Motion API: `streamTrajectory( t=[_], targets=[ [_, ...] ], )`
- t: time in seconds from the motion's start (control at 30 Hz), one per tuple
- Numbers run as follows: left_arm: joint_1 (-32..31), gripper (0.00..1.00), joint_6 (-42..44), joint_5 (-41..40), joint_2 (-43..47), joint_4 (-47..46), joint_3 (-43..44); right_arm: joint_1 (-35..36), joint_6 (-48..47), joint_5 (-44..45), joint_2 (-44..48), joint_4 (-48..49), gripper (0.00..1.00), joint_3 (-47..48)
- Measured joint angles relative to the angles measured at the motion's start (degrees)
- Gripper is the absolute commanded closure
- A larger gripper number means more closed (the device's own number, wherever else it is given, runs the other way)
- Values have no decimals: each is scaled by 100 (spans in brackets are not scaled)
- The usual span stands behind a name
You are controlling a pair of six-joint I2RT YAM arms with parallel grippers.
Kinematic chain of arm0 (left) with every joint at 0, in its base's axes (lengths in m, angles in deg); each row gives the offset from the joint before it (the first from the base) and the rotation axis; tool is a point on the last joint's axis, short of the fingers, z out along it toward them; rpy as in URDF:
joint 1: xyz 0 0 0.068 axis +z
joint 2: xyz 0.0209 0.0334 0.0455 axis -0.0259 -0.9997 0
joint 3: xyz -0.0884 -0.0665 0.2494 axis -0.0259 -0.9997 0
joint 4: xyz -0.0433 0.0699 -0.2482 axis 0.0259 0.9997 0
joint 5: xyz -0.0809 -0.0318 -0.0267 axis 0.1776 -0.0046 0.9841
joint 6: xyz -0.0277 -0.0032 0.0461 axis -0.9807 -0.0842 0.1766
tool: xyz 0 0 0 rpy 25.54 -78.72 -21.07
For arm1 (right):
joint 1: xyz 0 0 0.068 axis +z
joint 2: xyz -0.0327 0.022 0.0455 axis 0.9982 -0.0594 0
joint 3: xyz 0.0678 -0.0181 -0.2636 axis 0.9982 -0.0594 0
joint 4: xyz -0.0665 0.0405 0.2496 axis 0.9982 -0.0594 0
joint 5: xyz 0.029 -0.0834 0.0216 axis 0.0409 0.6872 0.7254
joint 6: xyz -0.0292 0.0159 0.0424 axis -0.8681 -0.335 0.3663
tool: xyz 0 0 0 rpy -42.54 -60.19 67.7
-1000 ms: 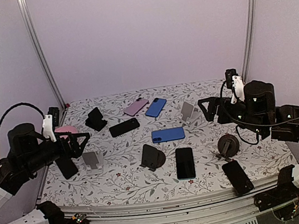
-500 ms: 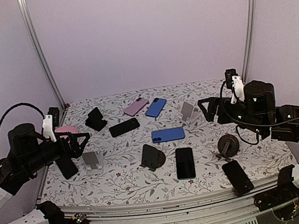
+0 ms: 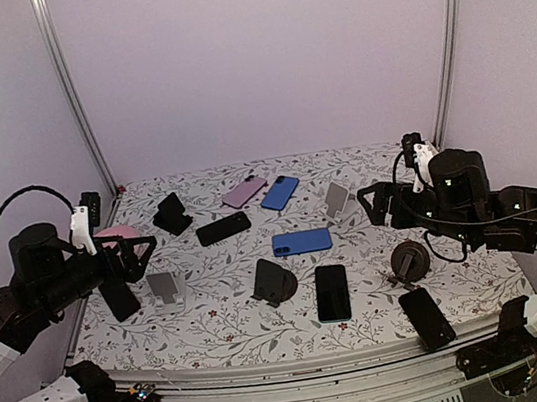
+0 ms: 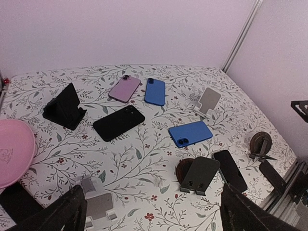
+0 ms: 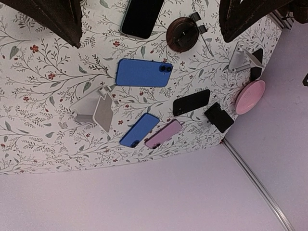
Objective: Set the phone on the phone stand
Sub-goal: Move the phone stand to the center of the board.
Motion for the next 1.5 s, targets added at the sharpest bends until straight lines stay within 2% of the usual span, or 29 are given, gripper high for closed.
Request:
streamTrajectory(
  t=[0.2, 0.53, 0.83, 0.97, 1.13, 1.23, 1.37, 1.5],
  targets=[
    [0, 3, 0, -33, 122, 7, 0, -212, 616, -164, -17, -455, 1, -142],
    [0, 3, 0, -31, 337, 15, 0, -219, 1727, -901, 223, -516, 1, -1768],
    [0, 3, 0, -59, 330, 15, 0, -59, 2315, -822, 382, -446, 1, -2245],
    [0, 3, 0, -72, 328, 15, 0, -595, 2210, -894, 474, -365, 1, -2236],
    [0, 3, 0, -72, 310, 17, 0, -2041, 1707, -1895, 321, 138, 1, -2238],
    [0, 3, -2, -72, 297, 17, 0, -2618, 1438, -2494, -109, 505, 1, -2238],
    [0, 3, -2, -72, 299, 17, 0, -2933, 1239, -3106, -846, 874, 1, -2205],
    [0, 3, -2, -74, 304, 17, 0, -2962, 1134, -3399, -1187, 1073, 1, -2041]
  ],
)
